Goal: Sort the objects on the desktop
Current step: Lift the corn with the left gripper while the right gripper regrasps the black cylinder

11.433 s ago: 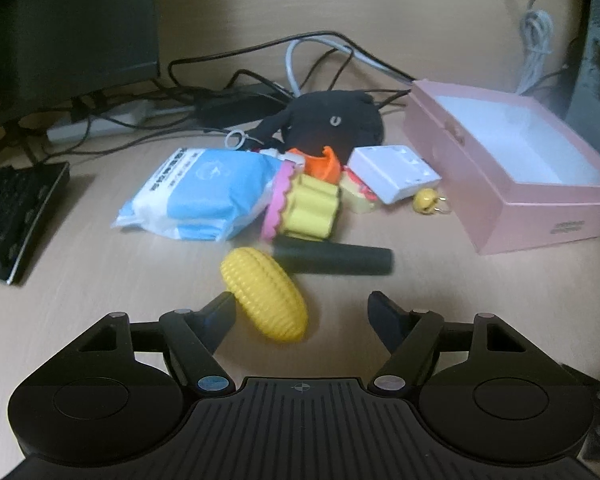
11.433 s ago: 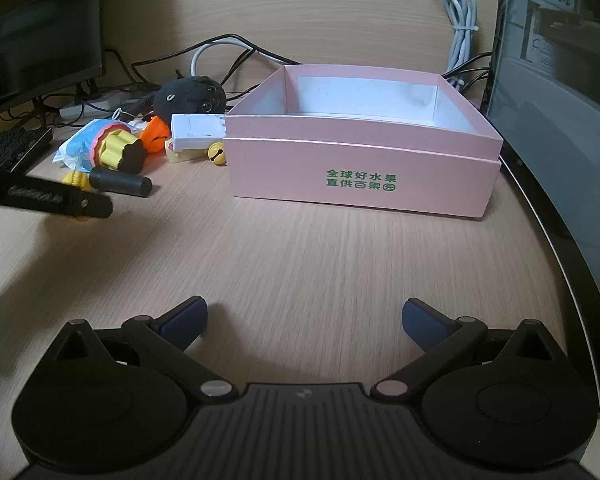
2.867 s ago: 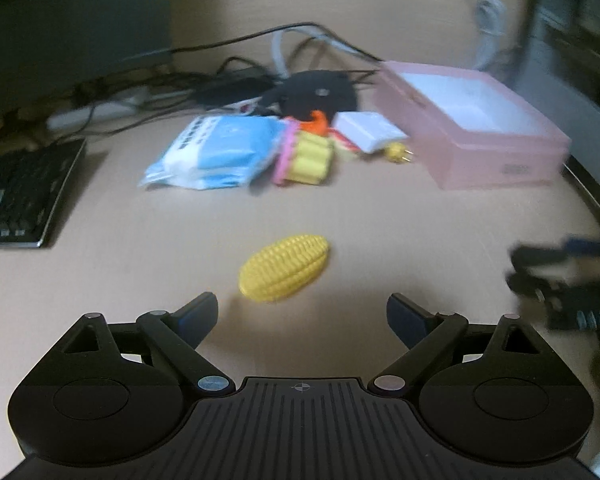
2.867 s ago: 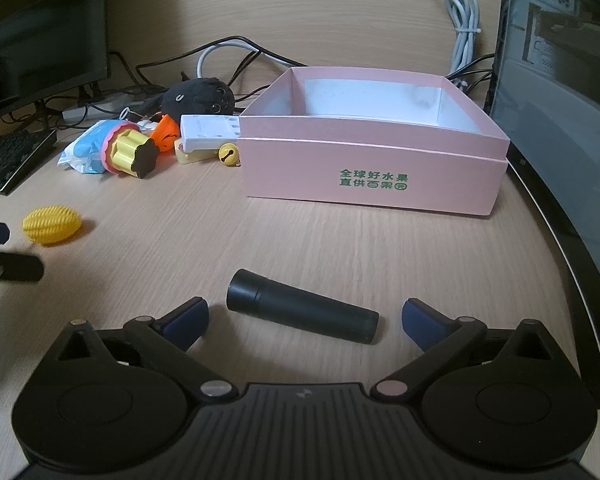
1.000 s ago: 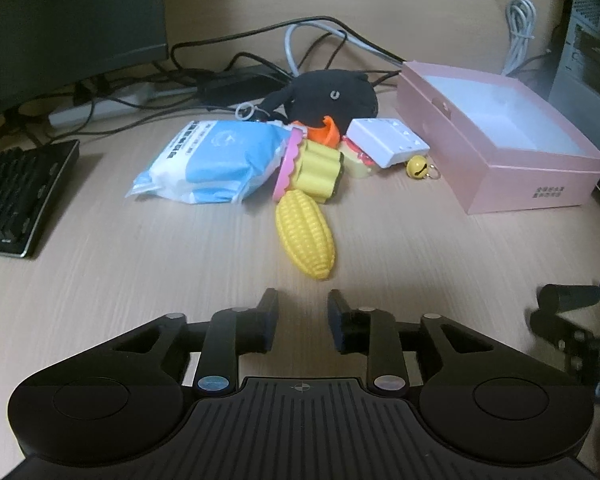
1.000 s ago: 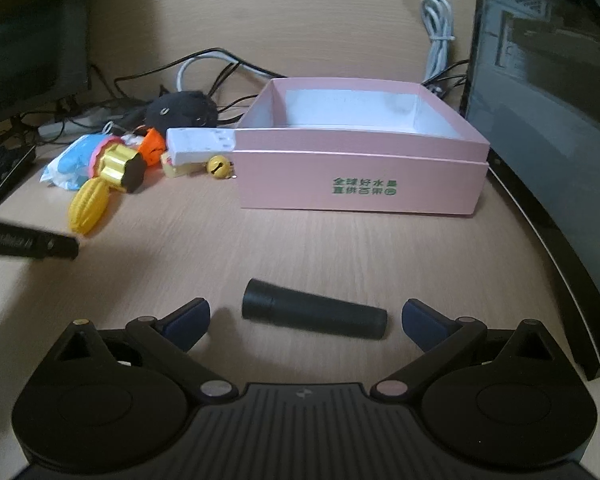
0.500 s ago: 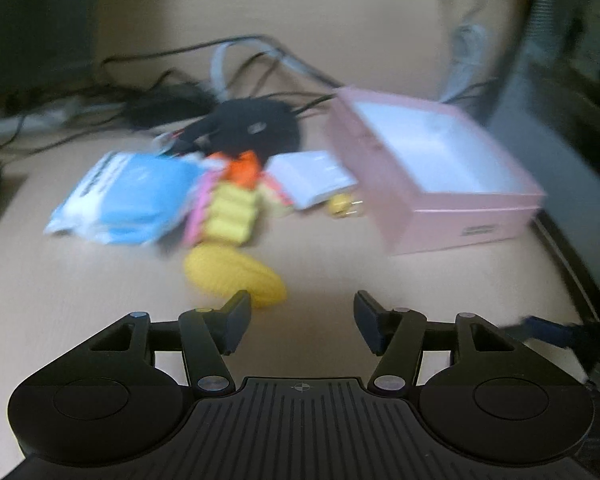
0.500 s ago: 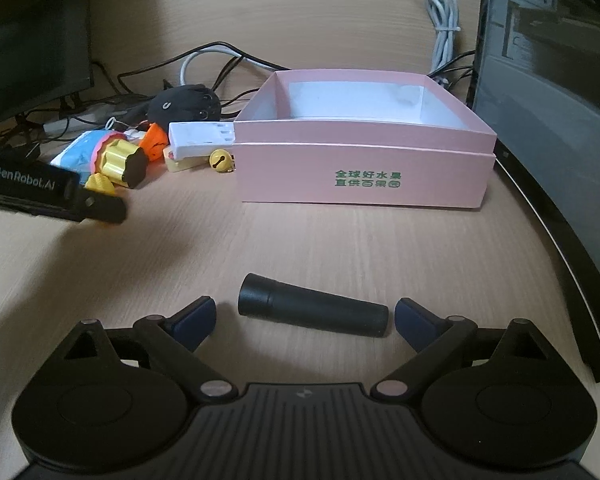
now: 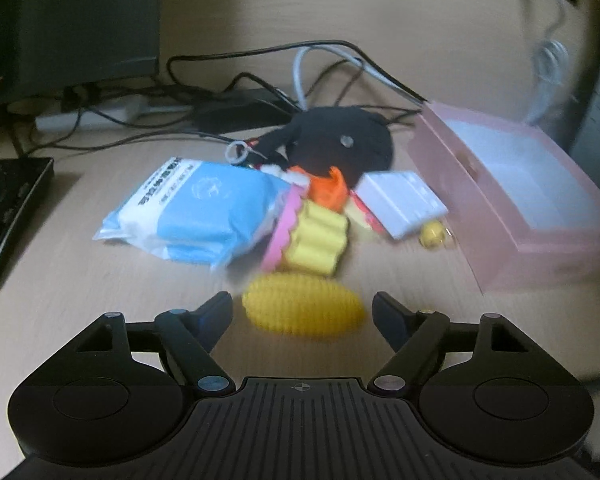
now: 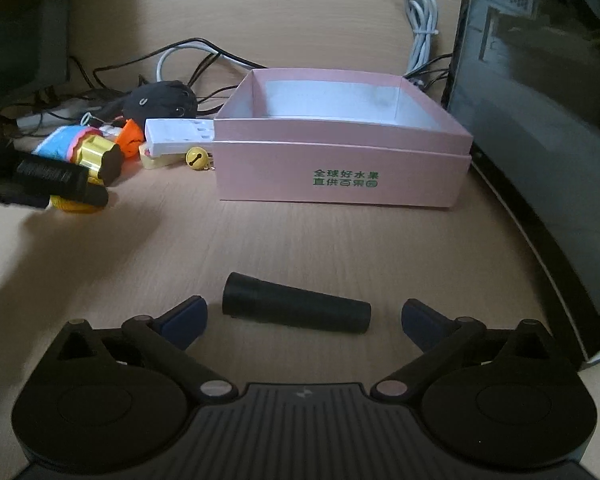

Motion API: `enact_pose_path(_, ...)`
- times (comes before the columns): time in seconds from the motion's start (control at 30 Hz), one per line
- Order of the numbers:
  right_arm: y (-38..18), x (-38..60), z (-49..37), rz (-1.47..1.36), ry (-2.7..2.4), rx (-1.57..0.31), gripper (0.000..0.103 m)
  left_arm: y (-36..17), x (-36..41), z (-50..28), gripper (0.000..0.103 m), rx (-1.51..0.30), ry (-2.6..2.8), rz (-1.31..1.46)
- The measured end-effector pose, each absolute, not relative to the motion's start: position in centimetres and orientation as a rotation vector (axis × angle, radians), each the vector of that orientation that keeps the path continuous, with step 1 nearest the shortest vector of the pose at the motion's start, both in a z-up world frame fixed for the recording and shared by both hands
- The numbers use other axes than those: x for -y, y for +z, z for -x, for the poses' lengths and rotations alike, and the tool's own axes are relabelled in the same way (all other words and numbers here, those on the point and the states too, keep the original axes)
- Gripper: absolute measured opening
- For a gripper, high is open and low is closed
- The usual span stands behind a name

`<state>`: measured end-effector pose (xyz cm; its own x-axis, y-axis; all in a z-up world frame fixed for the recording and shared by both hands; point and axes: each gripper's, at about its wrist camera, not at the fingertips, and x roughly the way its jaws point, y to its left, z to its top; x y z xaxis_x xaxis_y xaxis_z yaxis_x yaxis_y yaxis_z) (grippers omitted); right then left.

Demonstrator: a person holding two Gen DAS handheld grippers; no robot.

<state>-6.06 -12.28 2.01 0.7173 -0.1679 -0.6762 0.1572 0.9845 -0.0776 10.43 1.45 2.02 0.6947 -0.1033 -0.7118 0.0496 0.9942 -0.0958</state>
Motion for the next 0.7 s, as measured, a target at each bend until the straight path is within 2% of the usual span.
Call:
enact_pose_path(0.07, 2.2, 11.9, 5.9, -0.003, -0.179, -0.760, 0.100, 2.0, -1.4, -11.2, 0.068, -0.809, -0.085, 0.079)
enact_pose_path(0.1, 2.3, 11.7, 5.8, -0.017, -0.180, -0.766, 0.099, 1.9, -1.2, -11.2, 0.066, -0.809, -0.084, 0.071)
enact_pose_path(0.3, 1.9, 12.0, 6.3, -0.079, -0.217, -0.746, 0.097, 2.0, -0.6, -9.0, 0.066, -0.796, -0.100, 0.005)
enact_pose_path(0.37, 1.8, 12.6, 6.6, -0.092, -0.198, -0.738, 0.093, 2.4, -0.5, -7.4, 0.066, -0.798, -0.082, -0.012)
enact_pose_path(0.43, 2.0, 13.0, 6.8, -0.082, -0.172, -0.731, 0.080, 2.9, -0.4, -5.8, 0.066, -0.816, -0.075, -0.004)
enact_pose_path(0.5, 2.2, 13.6, 6.6, -0.073, -0.127, -0.727, 0.076, 3.1, 0.1, -4.0, 0.066, -0.829, -0.090, -0.004)
enact_pose_path(0.7, 3.5, 16.1, 7.4, -0.064, -0.045, -0.742, 0.075, 3.5, 1.5, -0.5, 0.067, -0.894, -0.100, -0.007)
